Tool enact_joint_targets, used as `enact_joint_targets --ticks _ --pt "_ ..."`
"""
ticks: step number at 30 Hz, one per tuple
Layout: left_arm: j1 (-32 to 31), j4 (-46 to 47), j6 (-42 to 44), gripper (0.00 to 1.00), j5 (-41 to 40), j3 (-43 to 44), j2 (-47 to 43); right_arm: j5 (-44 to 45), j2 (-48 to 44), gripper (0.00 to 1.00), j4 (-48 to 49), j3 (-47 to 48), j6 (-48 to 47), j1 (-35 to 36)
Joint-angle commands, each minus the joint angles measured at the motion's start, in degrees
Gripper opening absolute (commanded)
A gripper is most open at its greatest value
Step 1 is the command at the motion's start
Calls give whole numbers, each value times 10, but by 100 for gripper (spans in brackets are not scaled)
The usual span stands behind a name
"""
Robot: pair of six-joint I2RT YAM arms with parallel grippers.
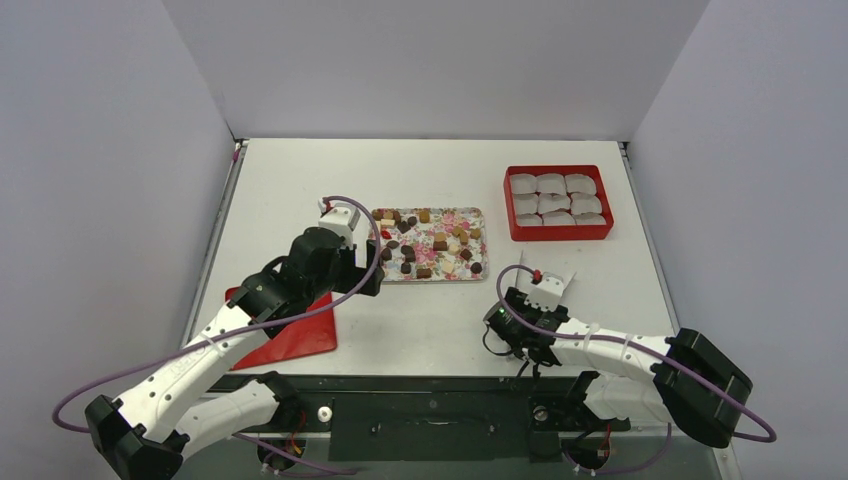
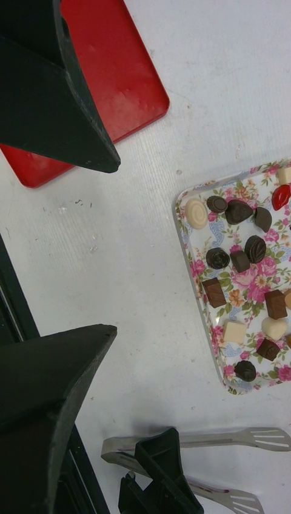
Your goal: Pack the chocolate
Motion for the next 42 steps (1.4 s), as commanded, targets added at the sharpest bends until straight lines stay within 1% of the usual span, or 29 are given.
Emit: enact_joint_targets --ticks 1,7,16,18,22,33,35,37,42 --pt "3 14 -1 96 12 -3 5 8 -8 75 5 -11 19 6" --pt "3 16 -1 96 13 -3 7 16 -24 71 -16 -3 27 9" --pt "3 19 1 97 18 -2 19 33 -24 73 -60 11 79 11" --pt "3 20 1 97 21 0 22 35 -14 75 -61 17 80 10" --pt "3 18 1 96 20 4 23 31 0 76 -50 16 82 11" --pt "3 17 -5 96 20 -1 22 24 12 75 -16 13 69 11" --pt "3 17 -5 96 19 -1 22 26 6 74 -13 10 60 12" --pt "3 16 -5 97 19 -1 22 28 -3 69 -14 9 54 11" --pt "3 17 -5 97 16 -3 24 31 -28 62 -21 6 45 12"
